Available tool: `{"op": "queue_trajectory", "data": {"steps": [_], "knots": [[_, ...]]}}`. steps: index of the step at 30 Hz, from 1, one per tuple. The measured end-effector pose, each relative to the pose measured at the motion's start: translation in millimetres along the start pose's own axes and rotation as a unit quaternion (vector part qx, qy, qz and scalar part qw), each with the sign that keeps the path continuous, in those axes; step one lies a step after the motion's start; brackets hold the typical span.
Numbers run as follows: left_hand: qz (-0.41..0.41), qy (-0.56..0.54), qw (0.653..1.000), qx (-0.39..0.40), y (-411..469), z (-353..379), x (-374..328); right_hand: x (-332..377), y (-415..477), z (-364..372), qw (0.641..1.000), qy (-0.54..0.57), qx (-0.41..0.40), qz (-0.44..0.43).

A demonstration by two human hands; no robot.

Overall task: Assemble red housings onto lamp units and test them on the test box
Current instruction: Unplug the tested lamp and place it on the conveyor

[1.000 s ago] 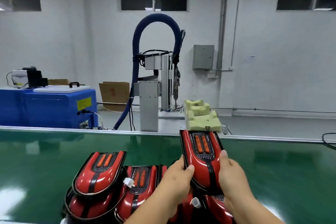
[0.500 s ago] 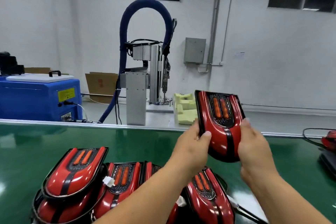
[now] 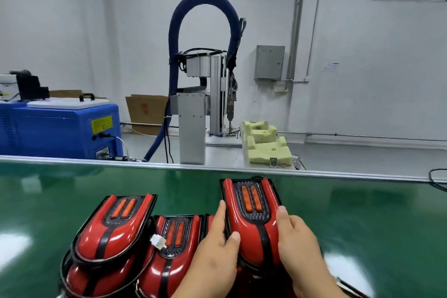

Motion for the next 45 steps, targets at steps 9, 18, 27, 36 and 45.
{"op": "queue_trajectory", "data": {"steps": [9,18,27,36,45], "knots": [[-0.101,0.099,0.989,0.042,-6,2,-1,-11,2,0,0.968,-0.237,0.049,0.069],[-0.117,0.304,0.943,0.063,6,-4,-15,-6,10,12,0.968,-0.229,0.065,0.076],[-0.082,0.356,0.929,0.058,2,-10,-18,-8,19,14,0.976,-0.201,0.069,0.052],[-0.081,0.359,0.927,0.072,-4,-16,-27,-5,25,9,0.977,-0.203,0.031,0.057],[-0.004,0.369,0.930,0.007,-12,-48,-47,67,8,22,0.974,-0.206,-0.039,-0.082]]}}
Point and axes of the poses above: each hand's wrist, its own y-axis towards the middle knuckle, its own z-axis out of the palm, x = y × z, the point moved 3 cm from there along y, towards the middle knuckle, and after that the axes turned 1 degree about -z, right-handed, at the moved point
